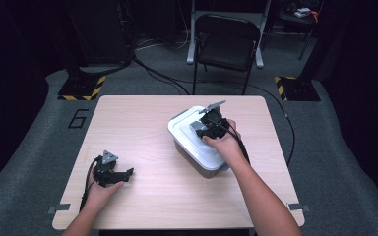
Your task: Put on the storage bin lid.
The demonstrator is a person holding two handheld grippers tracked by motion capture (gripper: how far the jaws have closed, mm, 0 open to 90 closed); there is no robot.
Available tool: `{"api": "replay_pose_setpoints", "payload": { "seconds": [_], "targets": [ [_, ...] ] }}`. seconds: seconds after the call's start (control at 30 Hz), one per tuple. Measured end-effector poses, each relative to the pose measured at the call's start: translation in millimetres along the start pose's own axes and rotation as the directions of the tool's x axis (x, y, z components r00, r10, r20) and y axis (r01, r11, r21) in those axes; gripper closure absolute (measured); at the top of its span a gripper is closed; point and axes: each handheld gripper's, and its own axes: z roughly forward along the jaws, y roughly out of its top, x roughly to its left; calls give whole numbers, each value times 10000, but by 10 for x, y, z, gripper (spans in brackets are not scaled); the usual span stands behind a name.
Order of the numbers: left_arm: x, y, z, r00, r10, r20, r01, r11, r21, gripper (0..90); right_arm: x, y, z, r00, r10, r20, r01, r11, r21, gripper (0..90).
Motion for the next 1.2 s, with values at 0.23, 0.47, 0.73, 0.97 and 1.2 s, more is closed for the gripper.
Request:
{"api": "replay_pose_setpoints", "payload": {
  "seconds": [0.23, 0.47, 0.73, 0.97, 1.2],
  "targets": [
    [0, 0, 0, 10000, 6, 1, -6, 10000, 3, 138, -8, 2, 11, 10000, 45, -60, -45, 10000, -46, 667],
    [0, 0, 0, 10000, 7, -1, -7, 10000, 3, 139, -5, -19, 52, 9999, 123, -100, -123, 9999, 3, 655],
    [1, 0, 0, 10000, 5, 2, -5, 10000, 4, 139, -31, -23, 26, 9996, 258, -70, -259, 9996, -141, 498],
    [0, 0, 0, 10000, 3, 0, -3, 10000, 2, 139, -5, -3, 7, 9999, 127, 72, -125, 9997, -204, 402],
    [0, 0, 0, 10000, 1, 0, -1, 10000, 3, 139, -16, 17, -67, 9994, 286, 190, -277, 9985, -462, 374]
  ]
}}
